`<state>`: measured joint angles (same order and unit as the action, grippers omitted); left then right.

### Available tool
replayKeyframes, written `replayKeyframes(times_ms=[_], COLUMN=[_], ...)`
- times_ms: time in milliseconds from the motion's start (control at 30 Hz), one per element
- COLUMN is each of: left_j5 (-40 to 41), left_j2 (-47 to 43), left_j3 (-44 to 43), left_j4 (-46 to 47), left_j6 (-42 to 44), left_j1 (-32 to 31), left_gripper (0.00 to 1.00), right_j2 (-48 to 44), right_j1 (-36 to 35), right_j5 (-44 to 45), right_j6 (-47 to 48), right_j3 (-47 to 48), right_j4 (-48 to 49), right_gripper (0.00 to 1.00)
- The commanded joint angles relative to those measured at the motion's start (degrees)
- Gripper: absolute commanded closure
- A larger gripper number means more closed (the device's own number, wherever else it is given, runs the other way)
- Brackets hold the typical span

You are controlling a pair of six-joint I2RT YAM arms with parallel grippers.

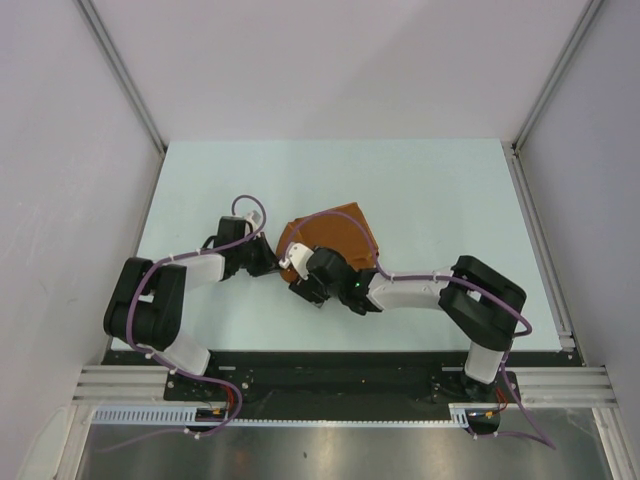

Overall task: Fold the napkin, place the utensils inside, and roll it up
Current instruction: Roll the napkin with the utensil

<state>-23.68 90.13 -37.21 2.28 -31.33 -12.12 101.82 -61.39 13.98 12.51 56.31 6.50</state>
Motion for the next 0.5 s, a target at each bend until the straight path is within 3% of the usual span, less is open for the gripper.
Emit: replayKeyframes(times_ms=[0, 133, 467], left_j5=[0.7, 0.7, -1.3], left_j2=[-0.3, -0.7, -2.2], left_j3=[-2.0, -2.1, -1.3], left_j4=[-0.4, -0.5, 2.4], left_j6=[1.4, 1.4, 1.1], left_j1=[-0.7, -0.7, -1.0], left_gripper=[1.00, 1.00, 1.00], right_j2=[-0.7, 0.3, 5.2], right_j1=[2.8, 4.4, 9.5], right_j5=[-8.3, -13.4, -26.4], right_j6=[-1.3, -2.6, -9.1], right_j3=[3.3, 4.1, 6.6], right_j4=[-0.3, -2.8, -8.8], right_gripper=[0.25, 0.29, 0.58])
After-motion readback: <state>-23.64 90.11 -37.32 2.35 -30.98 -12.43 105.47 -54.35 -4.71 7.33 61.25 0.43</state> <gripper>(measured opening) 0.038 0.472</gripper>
